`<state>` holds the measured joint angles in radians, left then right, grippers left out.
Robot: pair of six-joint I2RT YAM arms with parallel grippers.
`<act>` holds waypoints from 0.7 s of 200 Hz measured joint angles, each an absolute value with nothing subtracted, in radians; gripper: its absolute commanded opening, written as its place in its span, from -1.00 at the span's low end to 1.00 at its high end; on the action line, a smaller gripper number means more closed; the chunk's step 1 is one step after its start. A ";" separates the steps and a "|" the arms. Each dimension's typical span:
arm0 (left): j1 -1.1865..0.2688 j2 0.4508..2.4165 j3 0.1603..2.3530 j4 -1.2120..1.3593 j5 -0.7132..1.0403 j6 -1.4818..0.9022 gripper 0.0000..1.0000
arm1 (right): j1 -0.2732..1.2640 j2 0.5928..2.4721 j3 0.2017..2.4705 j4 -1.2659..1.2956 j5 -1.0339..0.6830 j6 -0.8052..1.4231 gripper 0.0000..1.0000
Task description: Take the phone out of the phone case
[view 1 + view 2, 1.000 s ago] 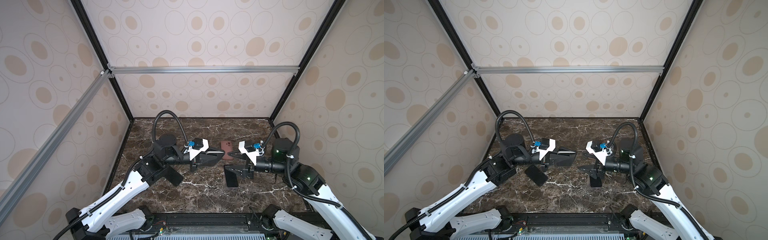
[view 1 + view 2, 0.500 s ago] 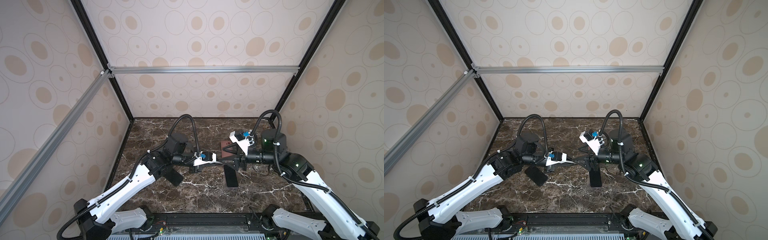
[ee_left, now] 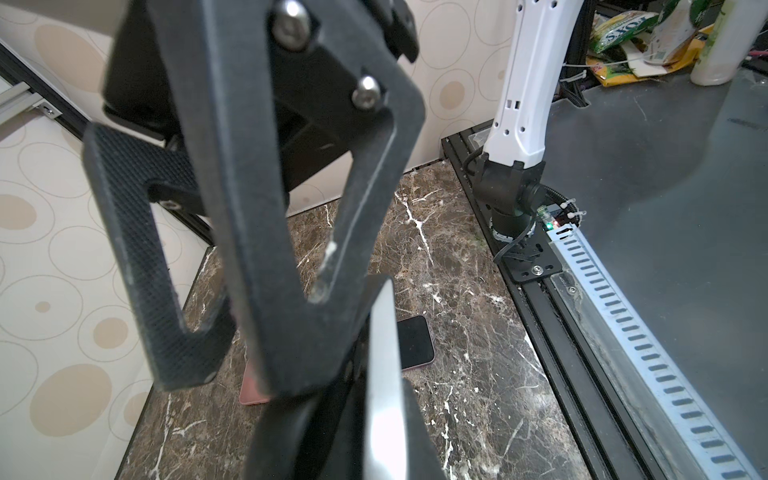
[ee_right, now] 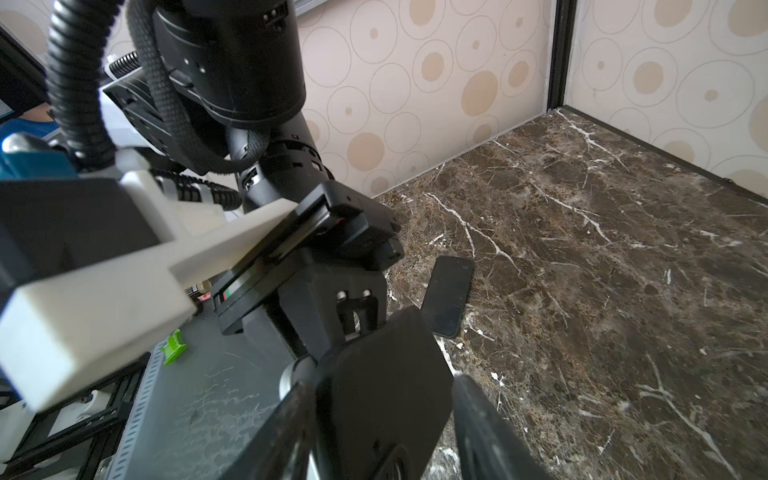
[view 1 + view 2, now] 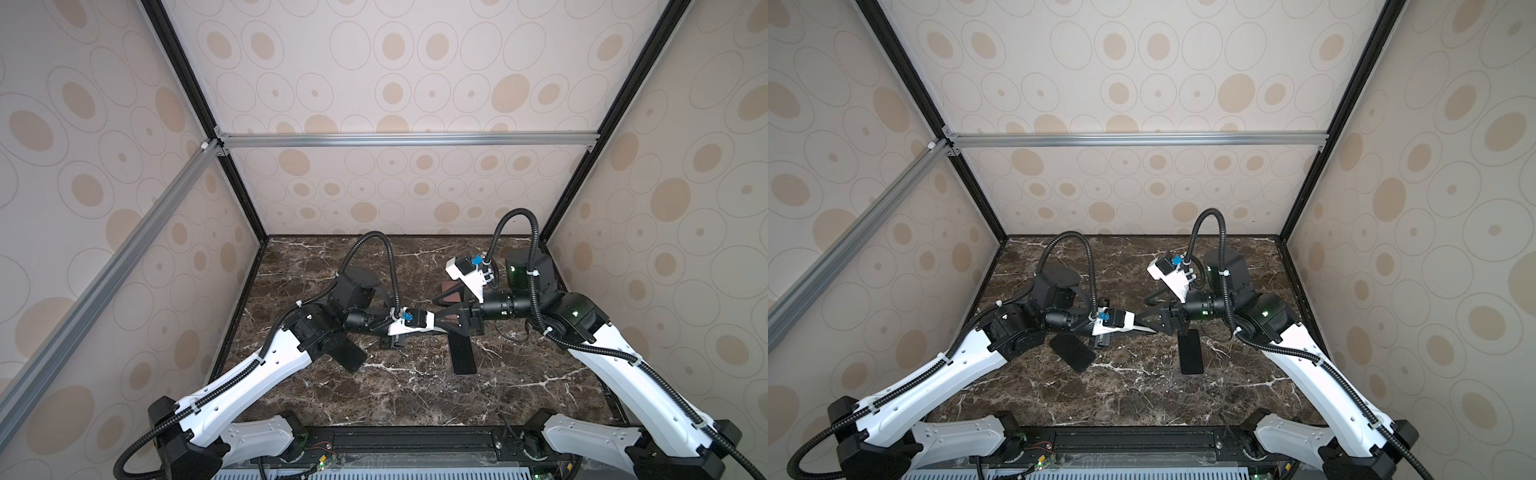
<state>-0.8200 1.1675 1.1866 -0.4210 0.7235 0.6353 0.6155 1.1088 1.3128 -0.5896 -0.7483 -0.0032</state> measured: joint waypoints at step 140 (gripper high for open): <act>-0.823 1.175 1.171 -0.406 0.666 0.633 -1.00 | 0.682 1.152 1.384 -0.721 -0.629 -0.072 -0.43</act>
<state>-0.8230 1.1751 1.1706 -0.4061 0.6659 0.6334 0.6823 1.1522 1.3838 -0.7212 -0.6292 -0.0719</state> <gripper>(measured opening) 0.101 0.322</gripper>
